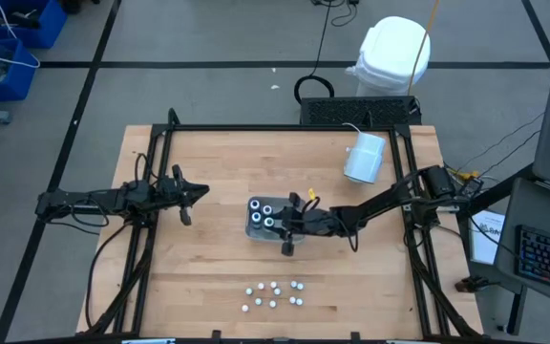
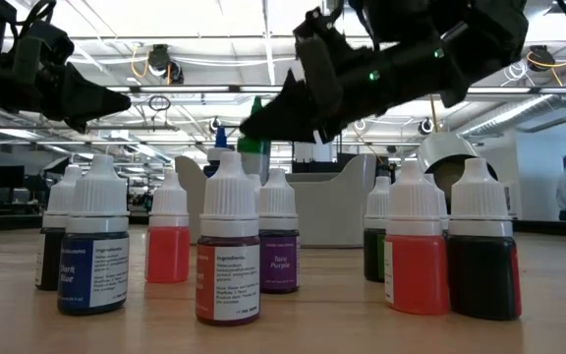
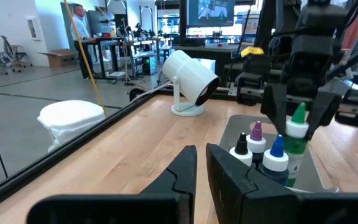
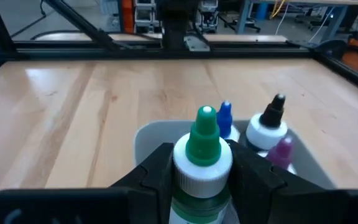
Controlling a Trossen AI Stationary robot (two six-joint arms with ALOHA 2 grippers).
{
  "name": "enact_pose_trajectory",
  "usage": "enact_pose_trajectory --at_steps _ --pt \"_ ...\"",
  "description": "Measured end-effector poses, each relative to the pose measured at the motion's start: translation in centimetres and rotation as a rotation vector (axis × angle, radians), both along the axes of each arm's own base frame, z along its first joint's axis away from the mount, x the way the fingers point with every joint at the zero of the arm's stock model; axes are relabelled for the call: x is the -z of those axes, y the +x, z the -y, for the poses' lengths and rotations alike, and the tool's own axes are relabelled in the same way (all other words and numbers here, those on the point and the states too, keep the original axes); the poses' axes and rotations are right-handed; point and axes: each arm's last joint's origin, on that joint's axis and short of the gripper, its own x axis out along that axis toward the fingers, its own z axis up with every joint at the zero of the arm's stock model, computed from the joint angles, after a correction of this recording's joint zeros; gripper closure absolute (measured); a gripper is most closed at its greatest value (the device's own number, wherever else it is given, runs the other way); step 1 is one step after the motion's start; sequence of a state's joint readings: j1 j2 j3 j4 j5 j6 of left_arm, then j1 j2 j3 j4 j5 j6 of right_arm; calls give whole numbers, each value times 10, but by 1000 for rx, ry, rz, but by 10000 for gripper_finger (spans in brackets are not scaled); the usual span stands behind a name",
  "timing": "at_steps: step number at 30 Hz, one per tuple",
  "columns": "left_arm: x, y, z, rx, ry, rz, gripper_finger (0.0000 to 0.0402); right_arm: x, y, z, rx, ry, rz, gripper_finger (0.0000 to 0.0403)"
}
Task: Pick & Place food coloring
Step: Put the big green bottle into the gray bin
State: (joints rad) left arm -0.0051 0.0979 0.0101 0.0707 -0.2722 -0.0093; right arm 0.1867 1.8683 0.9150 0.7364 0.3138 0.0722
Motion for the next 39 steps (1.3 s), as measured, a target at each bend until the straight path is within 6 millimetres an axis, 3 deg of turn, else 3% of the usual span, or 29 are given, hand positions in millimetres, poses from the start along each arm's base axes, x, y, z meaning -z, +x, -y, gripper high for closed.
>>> enact_pose_trajectory --at_steps 6,28,39 --pt "0 0 0 0 0 0 362 15 4 2 14 6 -27 289" --pt "0 0 0 0 1 0 362 18 4 4 38 -8 -50 284" --pt "0 0 0 0 1 0 362 10 6 2 30 11 36 228"
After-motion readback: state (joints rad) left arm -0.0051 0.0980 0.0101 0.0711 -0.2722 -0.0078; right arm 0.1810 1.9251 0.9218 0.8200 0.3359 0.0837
